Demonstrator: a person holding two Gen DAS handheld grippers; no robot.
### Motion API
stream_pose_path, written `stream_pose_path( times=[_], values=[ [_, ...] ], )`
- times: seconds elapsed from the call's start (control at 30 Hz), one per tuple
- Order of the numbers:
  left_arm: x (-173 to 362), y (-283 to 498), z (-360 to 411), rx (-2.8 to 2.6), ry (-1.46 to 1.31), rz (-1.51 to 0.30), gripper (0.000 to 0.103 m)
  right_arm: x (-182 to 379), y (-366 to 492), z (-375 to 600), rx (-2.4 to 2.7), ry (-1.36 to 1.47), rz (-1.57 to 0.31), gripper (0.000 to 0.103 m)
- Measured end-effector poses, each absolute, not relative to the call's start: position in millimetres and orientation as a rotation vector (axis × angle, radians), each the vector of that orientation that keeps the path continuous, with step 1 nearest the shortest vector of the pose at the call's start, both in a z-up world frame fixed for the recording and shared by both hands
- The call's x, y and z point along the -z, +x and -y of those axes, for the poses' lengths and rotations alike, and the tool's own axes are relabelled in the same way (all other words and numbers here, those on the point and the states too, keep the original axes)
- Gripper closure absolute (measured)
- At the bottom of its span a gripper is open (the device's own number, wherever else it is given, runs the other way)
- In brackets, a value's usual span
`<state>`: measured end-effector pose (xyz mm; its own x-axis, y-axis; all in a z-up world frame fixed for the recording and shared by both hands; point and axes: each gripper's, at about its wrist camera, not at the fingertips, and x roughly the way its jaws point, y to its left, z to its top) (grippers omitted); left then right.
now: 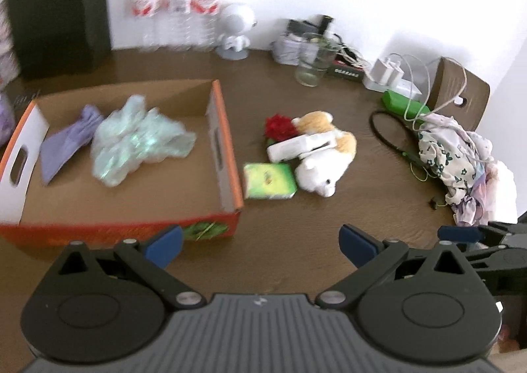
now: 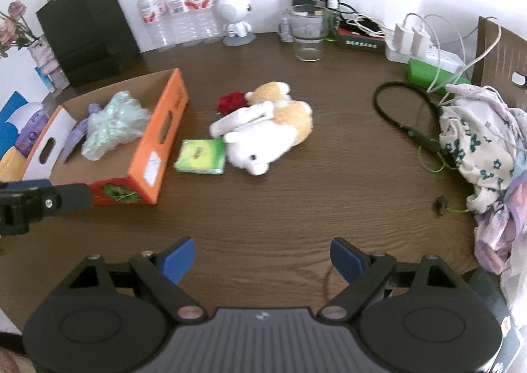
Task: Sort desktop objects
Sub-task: 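Withdraw both tools from the box toward the plush sheep, then grasp the green tissue pack with the left tool while the right tool grasps the plush sheep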
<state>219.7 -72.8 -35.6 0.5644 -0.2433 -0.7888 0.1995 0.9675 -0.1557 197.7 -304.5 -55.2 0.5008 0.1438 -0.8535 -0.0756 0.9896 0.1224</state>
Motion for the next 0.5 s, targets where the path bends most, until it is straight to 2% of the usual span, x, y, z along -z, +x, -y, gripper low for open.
stream_pose_path(
  times=[0.1,0.4,0.5],
  values=[
    [36,229,98,0.269,0.014,-0.906,0.0,57,208,319,-0.134,0.068,-1.017,0.014],
    [51,256,151,0.285,0.18,-0.864,0.009,59,257,350,-0.157,0.064,-0.971,0.014],
    [64,269,163,0.294,0.234,-0.88,0.019,62,279,353,-0.182,0.083,-0.976,0.014]
  ],
)
